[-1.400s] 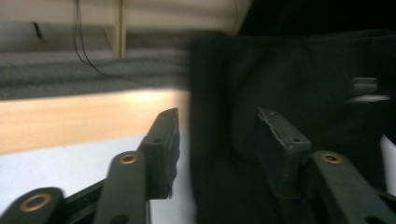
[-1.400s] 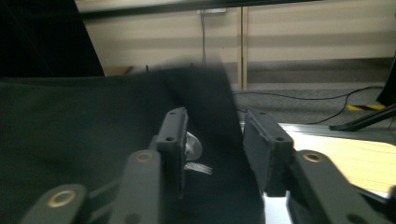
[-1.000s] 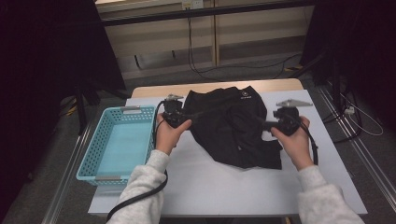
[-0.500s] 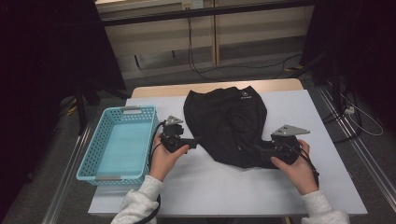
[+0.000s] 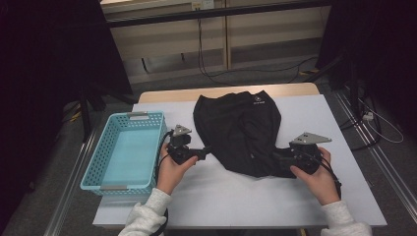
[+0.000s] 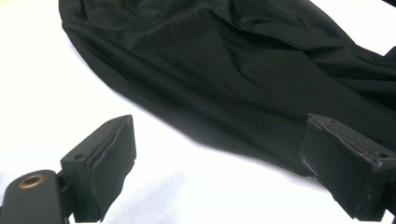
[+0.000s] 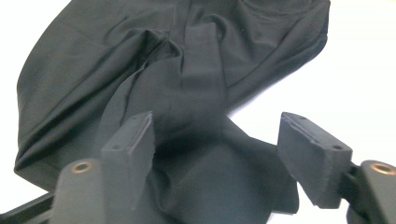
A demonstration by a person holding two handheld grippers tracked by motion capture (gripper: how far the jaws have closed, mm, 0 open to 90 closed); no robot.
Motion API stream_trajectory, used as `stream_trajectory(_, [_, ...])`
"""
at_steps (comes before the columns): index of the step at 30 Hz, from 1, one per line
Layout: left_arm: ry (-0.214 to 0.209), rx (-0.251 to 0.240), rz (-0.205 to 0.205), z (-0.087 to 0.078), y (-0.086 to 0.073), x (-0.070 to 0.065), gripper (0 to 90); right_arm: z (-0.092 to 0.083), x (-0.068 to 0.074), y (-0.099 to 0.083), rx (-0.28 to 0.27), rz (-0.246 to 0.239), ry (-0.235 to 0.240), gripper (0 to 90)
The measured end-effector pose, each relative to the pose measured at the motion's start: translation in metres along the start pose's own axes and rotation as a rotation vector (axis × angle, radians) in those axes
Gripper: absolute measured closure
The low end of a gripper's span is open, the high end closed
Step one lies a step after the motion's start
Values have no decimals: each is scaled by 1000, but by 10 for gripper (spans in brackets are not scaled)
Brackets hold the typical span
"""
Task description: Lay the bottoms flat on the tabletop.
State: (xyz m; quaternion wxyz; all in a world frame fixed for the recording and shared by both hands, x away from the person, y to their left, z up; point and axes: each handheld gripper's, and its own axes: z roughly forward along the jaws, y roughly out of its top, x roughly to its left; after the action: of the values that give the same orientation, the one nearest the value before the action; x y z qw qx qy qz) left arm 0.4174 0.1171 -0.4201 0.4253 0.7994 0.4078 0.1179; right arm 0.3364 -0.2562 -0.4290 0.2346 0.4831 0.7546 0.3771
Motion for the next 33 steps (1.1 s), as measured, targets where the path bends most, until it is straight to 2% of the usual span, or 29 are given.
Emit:
stream_trajectory(1, [-1,0,0,0,0,0,109,0,0,0,-2,-4,3,386])
stream_trajectory(2, [-1,3,-2,1,-1,0,109,-1,-1,1,-7,-9,-3,404])
stream_trajectory(3, [-3,8,5,1,-1,0,110,0,-2,1,-13,-2,-8,399])
stream_trajectory(5, [-2,9,5,2,-2,-1,110,1,-8,1,-12,18,-5,446])
stream_trajectory(8, [-5,15,9,4,-2,-2,111,8,-12,-3,19,30,6,480])
stream_trajectory(11, [-9,20,17,5,-3,-3,113,18,-10,-6,84,-17,-21,511])
stream_trajectory(14, [-11,24,24,6,-3,-4,113,23,-18,-9,97,14,-73,529])
stream_trajectory(16, [-18,24,28,7,-4,-5,114,26,-24,-12,110,38,-61,503])
stream_trajectory(18, [-20,26,26,8,-4,-5,115,29,-28,-15,92,60,-23,523])
stream_trajectory(22, [-25,29,26,9,-5,-6,115,27,-27,-15,96,95,20,806])
stream_trajectory(23, [-25,28,26,9,-4,-6,115,26,-26,-15,103,87,28,851])
stream_trajectory(25, [-27,25,26,8,-4,-6,115,24,-25,-14,112,83,26,871])
stream_trajectory(29, [-32,28,32,9,-4,-7,115,17,-23,-13,107,98,59,876])
stream_trajectory(33, [-31,34,37,10,-4,-6,115,0,-14,-9,54,79,78,877])
